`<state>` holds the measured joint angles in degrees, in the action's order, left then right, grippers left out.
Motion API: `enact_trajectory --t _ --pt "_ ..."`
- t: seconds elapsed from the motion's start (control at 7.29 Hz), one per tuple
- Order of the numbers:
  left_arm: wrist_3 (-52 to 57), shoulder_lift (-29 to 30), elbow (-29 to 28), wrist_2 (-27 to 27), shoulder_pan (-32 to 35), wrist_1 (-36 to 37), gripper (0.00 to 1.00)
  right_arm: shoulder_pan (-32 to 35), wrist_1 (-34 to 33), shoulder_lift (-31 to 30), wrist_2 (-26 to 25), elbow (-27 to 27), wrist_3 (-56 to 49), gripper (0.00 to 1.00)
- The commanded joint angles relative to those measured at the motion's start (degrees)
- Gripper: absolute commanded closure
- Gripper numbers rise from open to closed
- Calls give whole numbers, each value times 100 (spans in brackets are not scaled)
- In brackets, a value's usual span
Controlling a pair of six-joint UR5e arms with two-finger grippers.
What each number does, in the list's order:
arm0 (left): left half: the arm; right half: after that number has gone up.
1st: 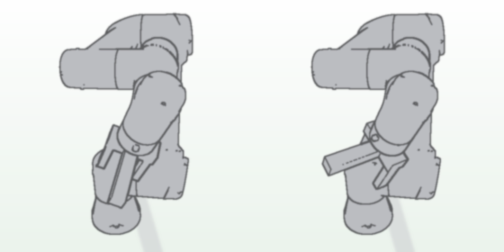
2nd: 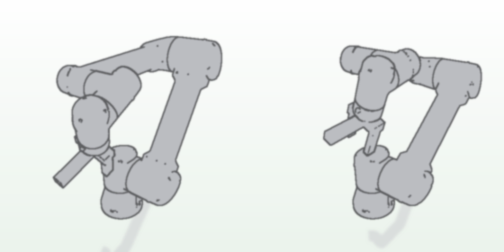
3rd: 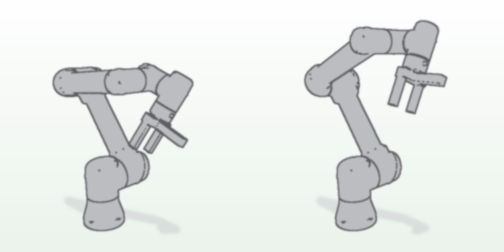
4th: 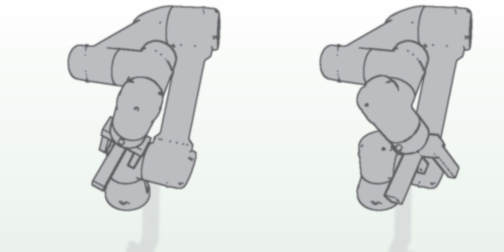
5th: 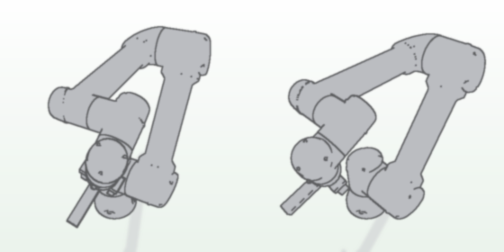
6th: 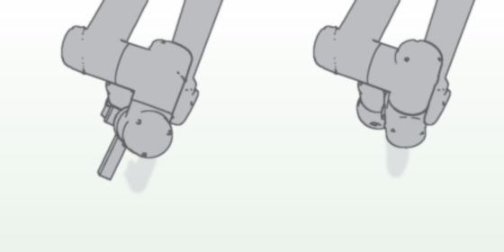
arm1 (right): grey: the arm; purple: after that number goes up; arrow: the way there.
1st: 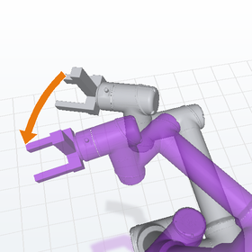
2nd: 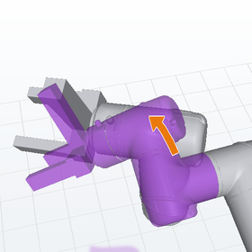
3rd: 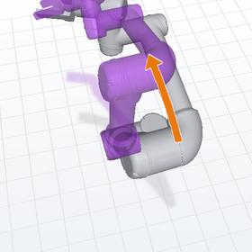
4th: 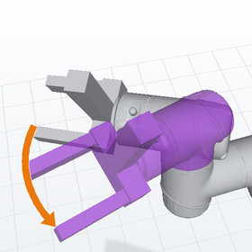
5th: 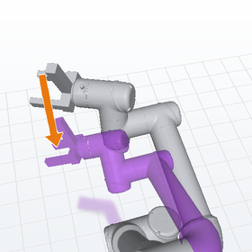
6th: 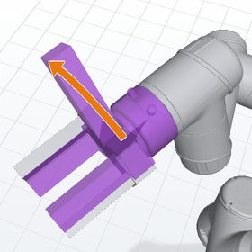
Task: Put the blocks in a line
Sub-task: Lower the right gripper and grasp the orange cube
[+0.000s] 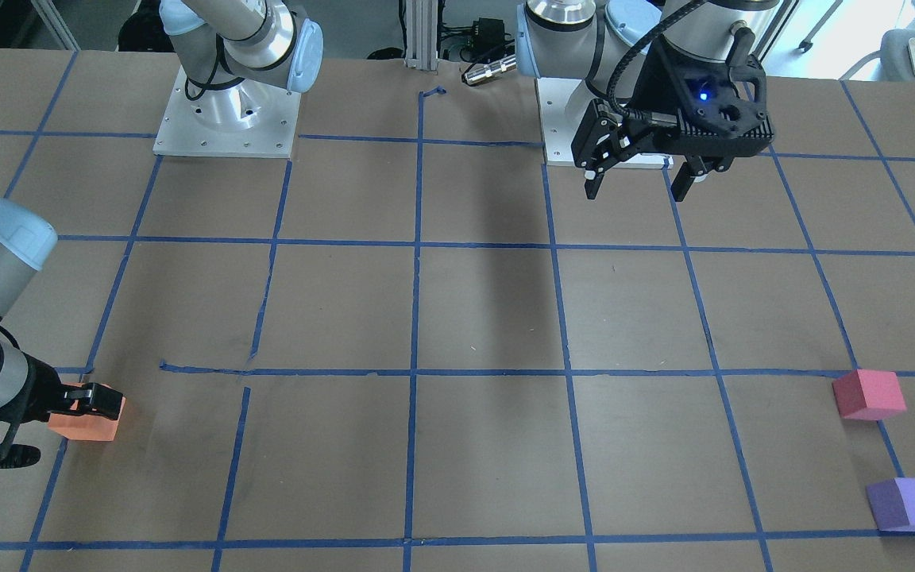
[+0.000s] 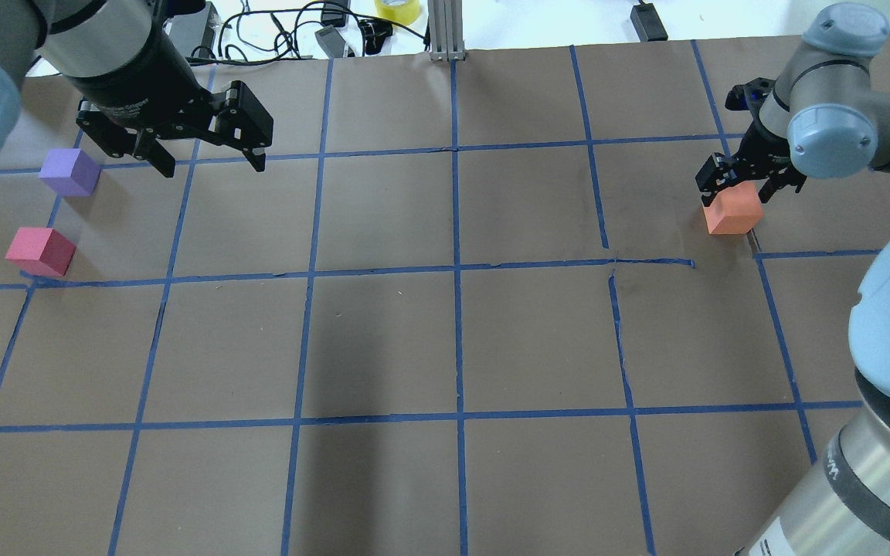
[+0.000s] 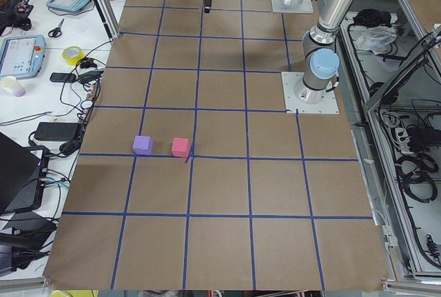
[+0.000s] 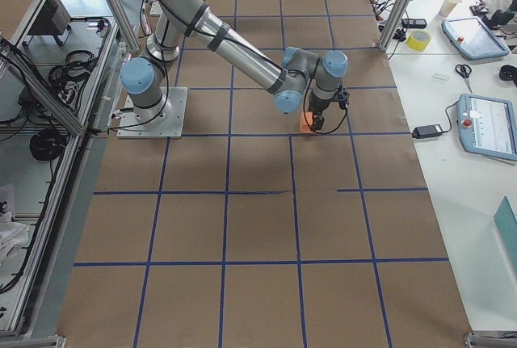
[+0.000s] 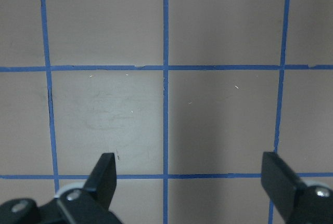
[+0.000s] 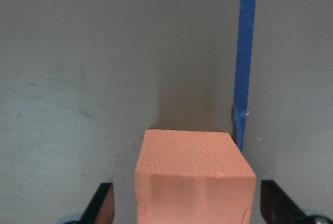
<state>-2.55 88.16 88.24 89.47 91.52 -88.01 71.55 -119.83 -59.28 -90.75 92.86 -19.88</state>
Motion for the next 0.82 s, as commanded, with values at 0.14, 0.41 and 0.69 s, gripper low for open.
enact_trajectory --t 0.14,0.41,0.69 --pt "0 0 0 0 -3 12 0 0 -93 74 -13 57 -33 84" --pt "0 0 0 0 -11 12 0 78 -15 -83 21 -31 80 93" --pt "0 0 0 0 -11 12 0 454 179 -513 39 -49 387 91"
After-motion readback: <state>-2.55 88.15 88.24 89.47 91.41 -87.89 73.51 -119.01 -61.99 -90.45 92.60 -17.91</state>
